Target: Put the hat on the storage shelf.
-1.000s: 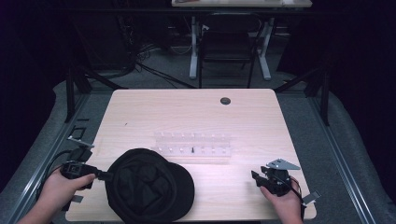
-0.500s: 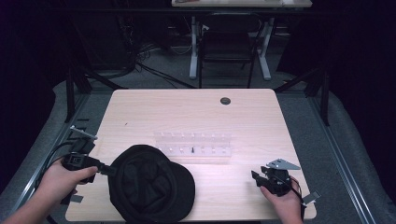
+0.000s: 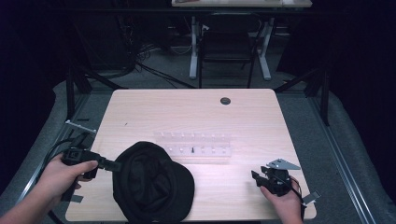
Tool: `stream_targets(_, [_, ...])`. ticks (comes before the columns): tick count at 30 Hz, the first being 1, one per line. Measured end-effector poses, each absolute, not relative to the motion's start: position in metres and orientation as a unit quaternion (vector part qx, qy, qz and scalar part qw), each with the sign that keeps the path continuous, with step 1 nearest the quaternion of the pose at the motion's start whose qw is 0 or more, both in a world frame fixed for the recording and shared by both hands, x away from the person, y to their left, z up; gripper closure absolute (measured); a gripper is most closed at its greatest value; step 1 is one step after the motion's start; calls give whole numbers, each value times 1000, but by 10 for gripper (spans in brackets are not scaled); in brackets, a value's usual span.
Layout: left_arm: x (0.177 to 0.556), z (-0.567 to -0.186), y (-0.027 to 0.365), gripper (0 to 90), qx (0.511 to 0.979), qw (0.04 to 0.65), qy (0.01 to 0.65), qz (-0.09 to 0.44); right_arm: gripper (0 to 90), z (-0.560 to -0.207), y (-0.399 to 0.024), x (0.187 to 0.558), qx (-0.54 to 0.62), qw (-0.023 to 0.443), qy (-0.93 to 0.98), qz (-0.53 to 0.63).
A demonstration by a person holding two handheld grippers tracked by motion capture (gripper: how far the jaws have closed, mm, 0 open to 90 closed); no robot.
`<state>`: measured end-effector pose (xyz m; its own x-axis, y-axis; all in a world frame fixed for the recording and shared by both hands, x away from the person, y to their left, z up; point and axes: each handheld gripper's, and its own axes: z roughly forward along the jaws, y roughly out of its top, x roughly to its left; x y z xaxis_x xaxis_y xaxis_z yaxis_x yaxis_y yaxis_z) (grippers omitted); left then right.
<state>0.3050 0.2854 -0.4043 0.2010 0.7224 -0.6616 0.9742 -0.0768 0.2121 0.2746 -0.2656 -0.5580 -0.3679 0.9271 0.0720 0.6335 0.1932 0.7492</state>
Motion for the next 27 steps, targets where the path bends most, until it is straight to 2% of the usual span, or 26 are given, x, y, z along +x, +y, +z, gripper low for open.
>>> stream_targets(20, [308, -378, 275, 856, 658, 410, 564, -285, 536, -557, -266, 275, 525, 205, 744, 360])
stream_targets(27, [313, -365, 272, 856, 652, 437, 551, -282, 532, -557, -266, 274, 524, 203, 745, 360])
